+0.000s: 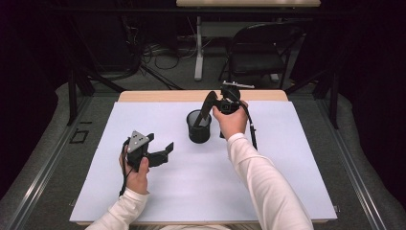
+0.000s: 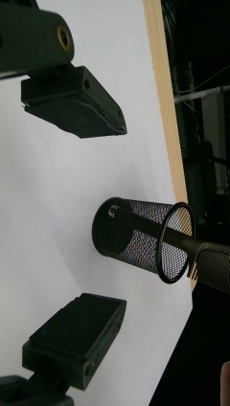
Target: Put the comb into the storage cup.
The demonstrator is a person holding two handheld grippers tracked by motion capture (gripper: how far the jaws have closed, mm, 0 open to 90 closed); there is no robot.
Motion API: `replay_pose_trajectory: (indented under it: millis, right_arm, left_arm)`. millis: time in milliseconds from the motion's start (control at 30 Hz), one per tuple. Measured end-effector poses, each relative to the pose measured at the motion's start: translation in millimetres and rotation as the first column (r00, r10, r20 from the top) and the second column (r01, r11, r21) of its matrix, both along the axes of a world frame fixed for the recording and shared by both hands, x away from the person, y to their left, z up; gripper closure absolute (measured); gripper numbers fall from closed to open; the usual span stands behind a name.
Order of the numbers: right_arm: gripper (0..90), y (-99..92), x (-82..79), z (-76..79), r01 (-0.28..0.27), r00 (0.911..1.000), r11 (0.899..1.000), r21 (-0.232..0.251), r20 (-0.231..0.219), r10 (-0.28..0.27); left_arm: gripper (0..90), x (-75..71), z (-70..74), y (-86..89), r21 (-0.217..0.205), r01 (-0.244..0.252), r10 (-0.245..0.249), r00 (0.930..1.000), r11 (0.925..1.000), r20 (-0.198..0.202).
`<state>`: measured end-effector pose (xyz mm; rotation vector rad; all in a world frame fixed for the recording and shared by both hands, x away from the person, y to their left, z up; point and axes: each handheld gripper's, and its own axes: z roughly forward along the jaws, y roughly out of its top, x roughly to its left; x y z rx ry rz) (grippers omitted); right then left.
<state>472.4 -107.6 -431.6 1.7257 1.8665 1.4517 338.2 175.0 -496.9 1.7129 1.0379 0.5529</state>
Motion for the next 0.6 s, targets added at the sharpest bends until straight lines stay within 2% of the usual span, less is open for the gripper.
replay_pose_trajectory:
  millis: [600]
  right_arm:
    - [86.4,-3.8,-0.1,-1.8,0.004,1.0,1.0,0.013,-0.006,-0.004]
  left_arm:
    - [15.7,0.1,-0.5,-0.2,0.004,-0.001,0.001,1.0,1.0,-0.005]
